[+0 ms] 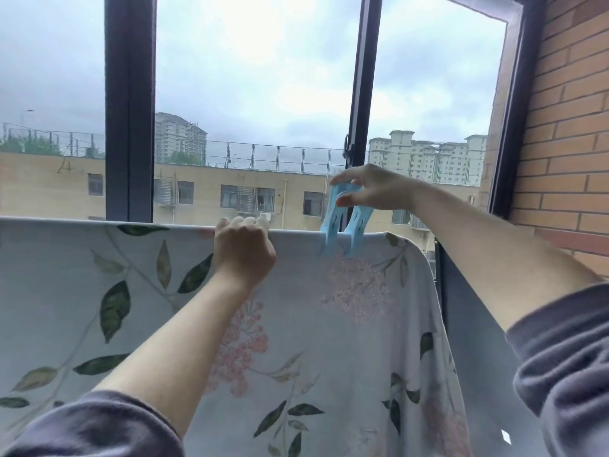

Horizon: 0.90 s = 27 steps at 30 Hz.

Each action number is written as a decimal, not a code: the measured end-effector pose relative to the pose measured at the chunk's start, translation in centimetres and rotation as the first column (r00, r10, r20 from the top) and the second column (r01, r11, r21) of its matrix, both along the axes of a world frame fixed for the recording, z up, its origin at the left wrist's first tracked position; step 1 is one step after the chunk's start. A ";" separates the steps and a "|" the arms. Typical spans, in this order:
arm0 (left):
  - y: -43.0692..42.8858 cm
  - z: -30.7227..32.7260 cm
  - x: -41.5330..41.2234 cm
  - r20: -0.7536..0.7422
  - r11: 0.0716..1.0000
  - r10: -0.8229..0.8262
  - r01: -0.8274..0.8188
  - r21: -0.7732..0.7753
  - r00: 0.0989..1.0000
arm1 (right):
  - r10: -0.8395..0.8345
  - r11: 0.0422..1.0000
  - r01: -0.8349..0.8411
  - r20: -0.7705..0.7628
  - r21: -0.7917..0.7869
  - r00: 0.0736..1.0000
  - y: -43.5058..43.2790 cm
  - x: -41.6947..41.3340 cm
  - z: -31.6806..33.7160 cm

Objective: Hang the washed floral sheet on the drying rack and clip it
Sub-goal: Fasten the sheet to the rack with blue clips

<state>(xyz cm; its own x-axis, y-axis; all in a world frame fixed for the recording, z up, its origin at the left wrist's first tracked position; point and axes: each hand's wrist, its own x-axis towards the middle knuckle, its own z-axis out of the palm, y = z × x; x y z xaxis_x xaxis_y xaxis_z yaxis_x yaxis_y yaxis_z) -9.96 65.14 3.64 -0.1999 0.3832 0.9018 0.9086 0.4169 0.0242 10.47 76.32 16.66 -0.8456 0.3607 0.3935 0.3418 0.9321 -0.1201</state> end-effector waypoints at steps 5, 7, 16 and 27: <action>0.2 0.1 0.2 0.012 0.999 0.009 -0.008 -0.034 1.000 | -0.039 0.990 0.040 0.008 -0.135 0.999 0.1 -0.5 -0.9; 0.3 0.0 0.3 0.009 0.998 0.014 -0.014 -0.055 1.000 | -0.042 0.988 0.029 -0.078 -0.155 0.996 0.2 -0.4 -1.6; 1.5 -0.1 3.2 0.049 0.978 0.029 -0.018 -0.208 0.998 | -0.140 0.942 0.058 -0.230 -0.330 0.963 3.3 3.7 -5.8; 6.5 1.8 9.4 0.293 0.983 -0.101 0.141 -0.120 0.951 | -0.350 0.860 0.190 -0.276 -0.474 0.895 11.2 9.5 -13.7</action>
<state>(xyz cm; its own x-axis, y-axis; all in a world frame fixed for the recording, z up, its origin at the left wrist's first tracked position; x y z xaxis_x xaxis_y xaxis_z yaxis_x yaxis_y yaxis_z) -0.52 71.64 5.44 -0.3846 0.5364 0.7512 0.9161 0.3220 0.2391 19.96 87.54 3.01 -0.5295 0.7526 0.3914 0.4349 0.6370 -0.6364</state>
